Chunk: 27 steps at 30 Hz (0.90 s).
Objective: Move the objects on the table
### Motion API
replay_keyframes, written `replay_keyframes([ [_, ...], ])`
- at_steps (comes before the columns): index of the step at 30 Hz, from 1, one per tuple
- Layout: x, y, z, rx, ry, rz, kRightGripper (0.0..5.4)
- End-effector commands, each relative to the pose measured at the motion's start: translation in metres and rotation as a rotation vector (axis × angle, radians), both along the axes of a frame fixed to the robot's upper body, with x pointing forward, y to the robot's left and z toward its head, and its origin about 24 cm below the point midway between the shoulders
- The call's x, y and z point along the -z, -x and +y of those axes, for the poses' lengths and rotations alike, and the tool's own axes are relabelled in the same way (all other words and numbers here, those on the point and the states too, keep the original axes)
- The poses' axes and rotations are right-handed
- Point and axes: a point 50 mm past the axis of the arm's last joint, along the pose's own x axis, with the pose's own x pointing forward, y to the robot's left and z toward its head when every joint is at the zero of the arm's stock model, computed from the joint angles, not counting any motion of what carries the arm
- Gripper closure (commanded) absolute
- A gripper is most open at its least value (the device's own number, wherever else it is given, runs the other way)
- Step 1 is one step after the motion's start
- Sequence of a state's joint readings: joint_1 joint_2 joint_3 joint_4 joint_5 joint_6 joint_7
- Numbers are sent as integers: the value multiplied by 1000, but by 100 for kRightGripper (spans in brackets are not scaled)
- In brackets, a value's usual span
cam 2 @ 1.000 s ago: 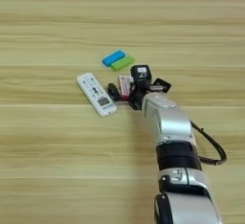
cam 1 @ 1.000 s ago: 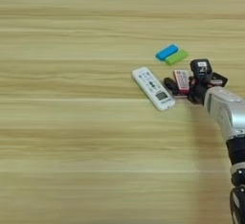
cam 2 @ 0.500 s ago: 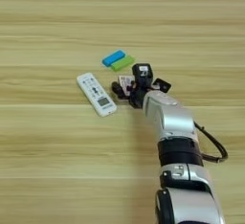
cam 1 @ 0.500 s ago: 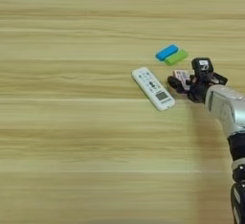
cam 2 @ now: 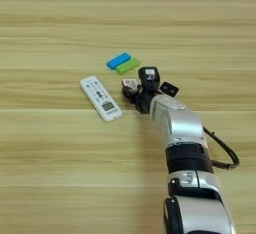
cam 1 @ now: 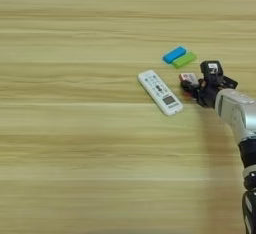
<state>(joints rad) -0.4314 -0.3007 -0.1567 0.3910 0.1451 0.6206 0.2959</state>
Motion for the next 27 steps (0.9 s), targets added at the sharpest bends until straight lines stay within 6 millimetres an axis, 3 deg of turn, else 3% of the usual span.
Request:
replay_keyframes([
  [1,-28,-15,1,-15,23,-104,331],
  [18,-34,-15,2,-8,50,-185,331],
  [27,-52,-15,-4,52,41,-313,331],
])
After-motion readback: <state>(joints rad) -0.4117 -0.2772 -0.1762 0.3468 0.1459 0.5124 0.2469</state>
